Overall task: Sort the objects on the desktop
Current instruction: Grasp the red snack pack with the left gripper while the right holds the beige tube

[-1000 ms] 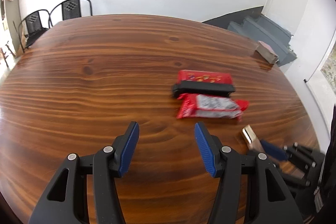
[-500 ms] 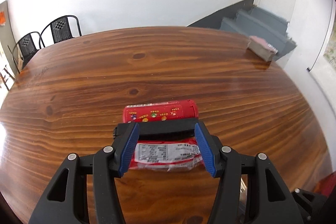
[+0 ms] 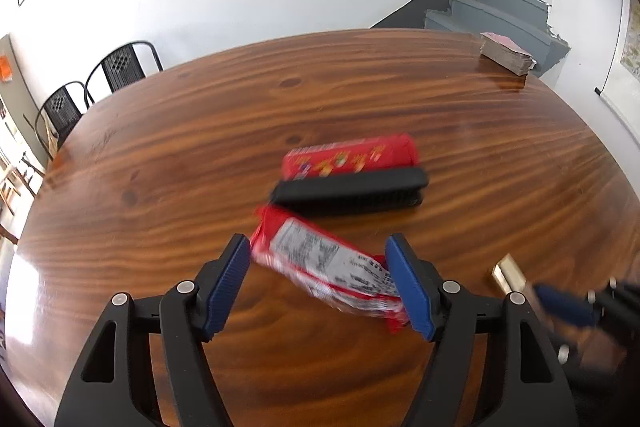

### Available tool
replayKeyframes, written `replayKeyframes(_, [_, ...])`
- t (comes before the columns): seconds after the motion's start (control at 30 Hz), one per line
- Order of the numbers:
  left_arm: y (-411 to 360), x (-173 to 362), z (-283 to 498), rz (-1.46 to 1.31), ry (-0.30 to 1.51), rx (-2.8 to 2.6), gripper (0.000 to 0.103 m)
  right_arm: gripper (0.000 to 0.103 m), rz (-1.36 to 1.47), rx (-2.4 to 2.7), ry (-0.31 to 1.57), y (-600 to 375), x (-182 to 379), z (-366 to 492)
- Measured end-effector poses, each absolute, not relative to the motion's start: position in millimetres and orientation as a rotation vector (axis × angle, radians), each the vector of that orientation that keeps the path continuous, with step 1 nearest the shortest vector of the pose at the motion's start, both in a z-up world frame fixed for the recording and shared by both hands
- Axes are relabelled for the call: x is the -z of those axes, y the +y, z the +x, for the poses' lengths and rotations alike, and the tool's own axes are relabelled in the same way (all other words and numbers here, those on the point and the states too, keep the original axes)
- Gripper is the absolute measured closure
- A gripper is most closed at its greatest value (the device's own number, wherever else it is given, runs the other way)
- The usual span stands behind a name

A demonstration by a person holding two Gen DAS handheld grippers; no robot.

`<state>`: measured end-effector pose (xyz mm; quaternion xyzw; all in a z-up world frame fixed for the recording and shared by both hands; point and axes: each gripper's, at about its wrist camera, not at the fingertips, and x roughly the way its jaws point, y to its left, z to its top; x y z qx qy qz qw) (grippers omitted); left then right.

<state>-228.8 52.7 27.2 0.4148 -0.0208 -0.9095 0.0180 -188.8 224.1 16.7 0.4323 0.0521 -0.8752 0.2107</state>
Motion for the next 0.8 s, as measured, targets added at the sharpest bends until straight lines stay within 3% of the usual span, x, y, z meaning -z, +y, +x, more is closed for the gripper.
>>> replayKeyframes(0.3, [14,-26,-185,1.316,-0.014,2.777,0.030,0.077,1.204,2.416,0.119,222,-17,-187])
replayKeyframes(0.5, [10,-32,-194,1.316,0.131,2.803,0.030,0.077,1.191,2.403,0.134,217,-18,-183])
replayKeyframes(0.8, [28,-22,-221,1.337,0.079,2.773,0.030,0.077,1.185,2.418,0.148,214,-16,-182])
